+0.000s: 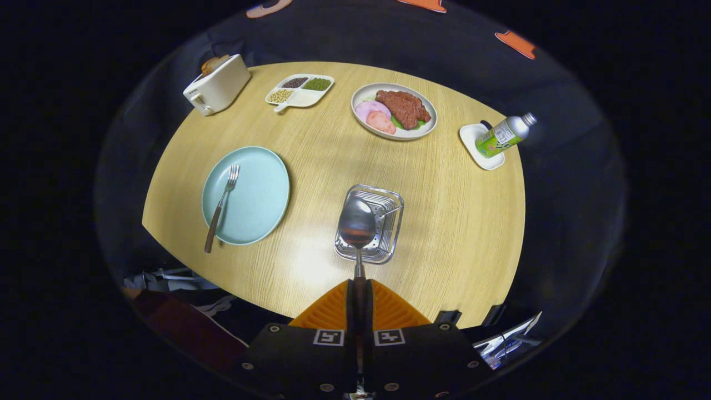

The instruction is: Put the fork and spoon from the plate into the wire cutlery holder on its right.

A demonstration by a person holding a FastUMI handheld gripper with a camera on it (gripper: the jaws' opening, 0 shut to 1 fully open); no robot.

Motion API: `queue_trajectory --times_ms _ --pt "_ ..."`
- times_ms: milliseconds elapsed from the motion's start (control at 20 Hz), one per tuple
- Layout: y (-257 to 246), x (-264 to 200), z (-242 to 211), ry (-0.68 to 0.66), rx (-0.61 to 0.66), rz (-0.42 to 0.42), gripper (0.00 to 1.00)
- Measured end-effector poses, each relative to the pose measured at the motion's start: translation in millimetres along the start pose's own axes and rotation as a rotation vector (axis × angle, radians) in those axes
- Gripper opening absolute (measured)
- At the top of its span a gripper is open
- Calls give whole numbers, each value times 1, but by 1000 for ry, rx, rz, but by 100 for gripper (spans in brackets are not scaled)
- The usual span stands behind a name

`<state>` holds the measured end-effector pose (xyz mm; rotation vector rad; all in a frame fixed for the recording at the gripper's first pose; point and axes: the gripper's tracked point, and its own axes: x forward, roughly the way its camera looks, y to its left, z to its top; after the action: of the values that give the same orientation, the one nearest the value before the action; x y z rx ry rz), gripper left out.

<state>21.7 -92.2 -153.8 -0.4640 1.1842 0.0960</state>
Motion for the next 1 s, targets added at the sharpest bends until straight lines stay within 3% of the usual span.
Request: queue_trajectory --times_ms 150,550,1000 --pt "0 13 7 68 -8 24 5" --pt "-9 44 15 208 -89 -5 5" --pt "-7 53 24 208 -70 3 10"
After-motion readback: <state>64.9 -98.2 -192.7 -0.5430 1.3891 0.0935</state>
